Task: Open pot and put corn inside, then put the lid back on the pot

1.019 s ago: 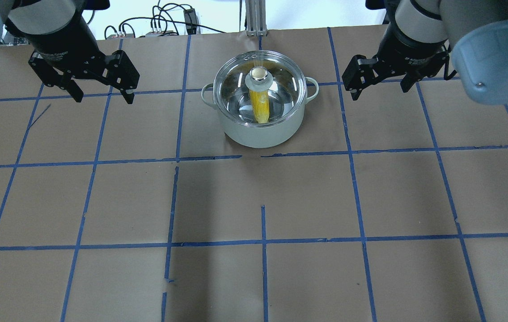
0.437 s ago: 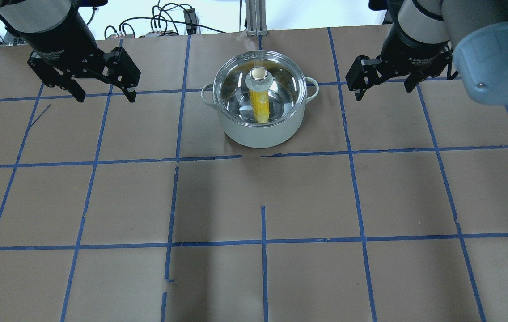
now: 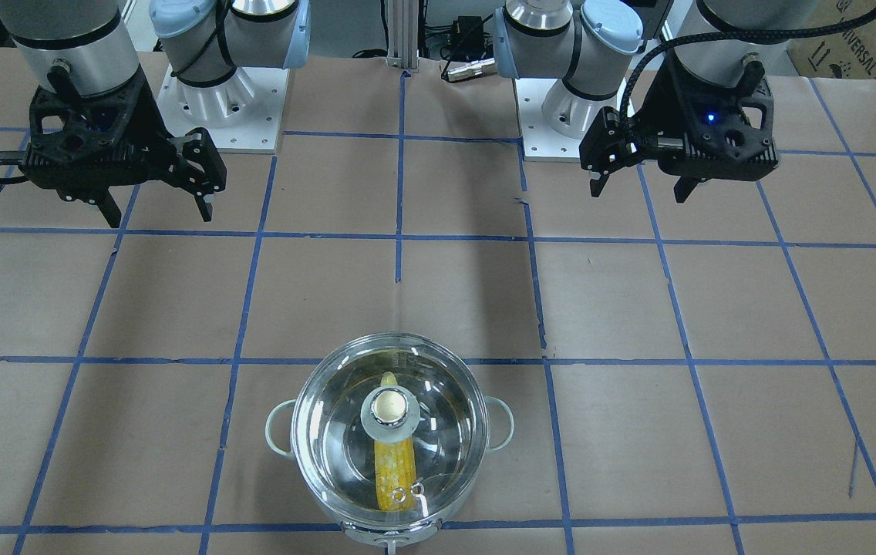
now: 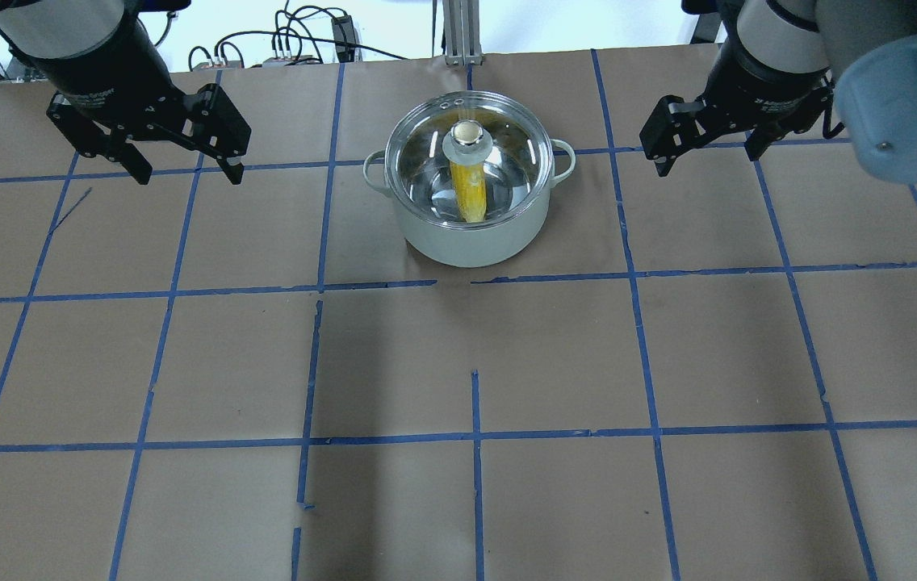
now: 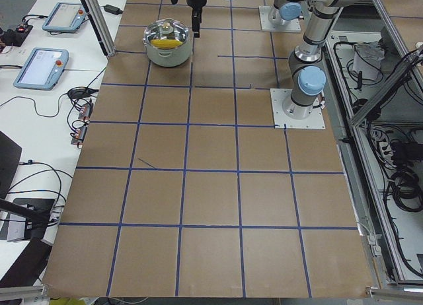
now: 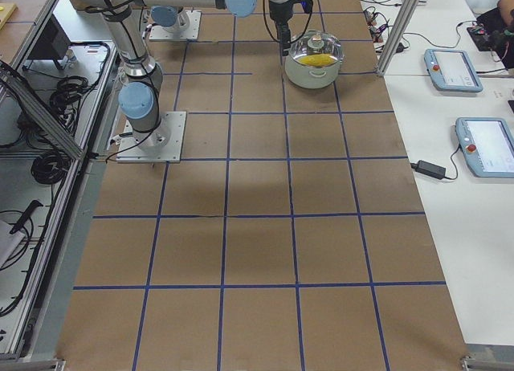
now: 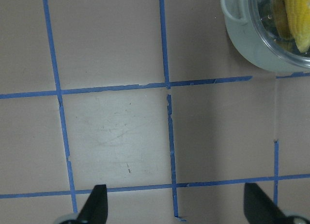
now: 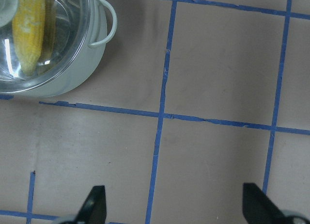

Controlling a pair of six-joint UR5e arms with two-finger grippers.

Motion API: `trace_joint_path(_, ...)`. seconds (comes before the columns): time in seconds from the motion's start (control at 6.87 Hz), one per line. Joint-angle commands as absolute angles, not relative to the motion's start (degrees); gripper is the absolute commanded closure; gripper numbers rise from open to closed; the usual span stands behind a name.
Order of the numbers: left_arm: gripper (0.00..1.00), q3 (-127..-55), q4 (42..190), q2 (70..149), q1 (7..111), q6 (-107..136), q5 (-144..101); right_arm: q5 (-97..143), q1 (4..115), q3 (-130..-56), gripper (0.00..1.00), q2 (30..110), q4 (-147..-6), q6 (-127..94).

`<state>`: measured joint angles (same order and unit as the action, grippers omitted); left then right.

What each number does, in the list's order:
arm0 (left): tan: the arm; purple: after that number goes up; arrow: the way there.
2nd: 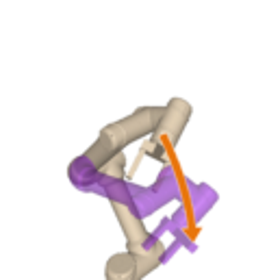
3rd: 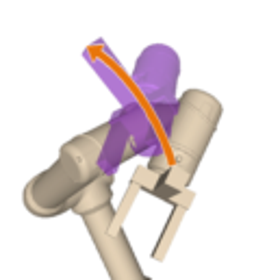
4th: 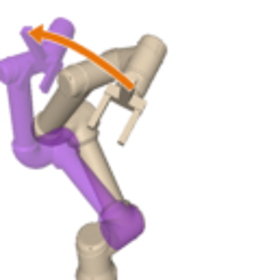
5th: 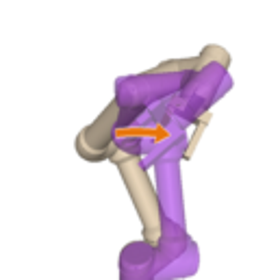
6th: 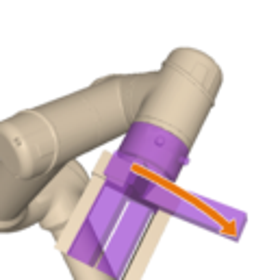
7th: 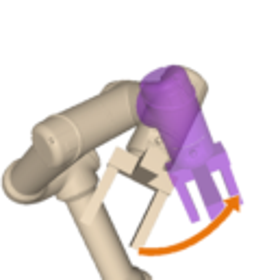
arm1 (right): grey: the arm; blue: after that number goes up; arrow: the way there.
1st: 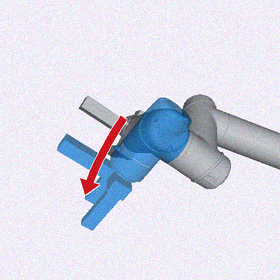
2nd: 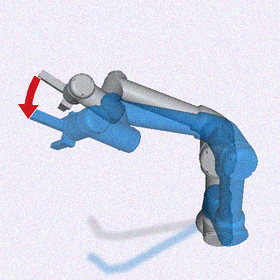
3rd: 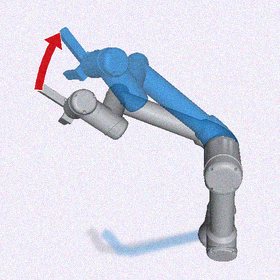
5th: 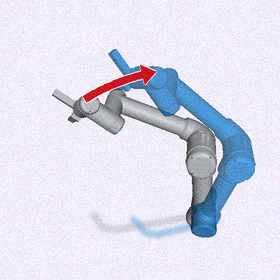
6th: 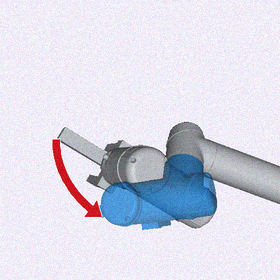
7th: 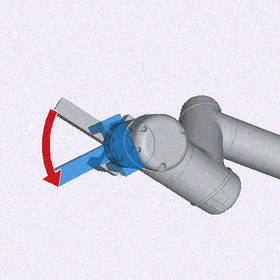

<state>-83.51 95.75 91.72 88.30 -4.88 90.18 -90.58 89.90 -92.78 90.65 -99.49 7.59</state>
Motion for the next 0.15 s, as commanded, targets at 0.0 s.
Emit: trace_joint_path(0.0, 0.0, -83.7, 95.8, 91.7, 88.3, -4.9, 90.4, -90.6, 90.0, -92.8, 0.0, 91.1, -99.5, 6.9)
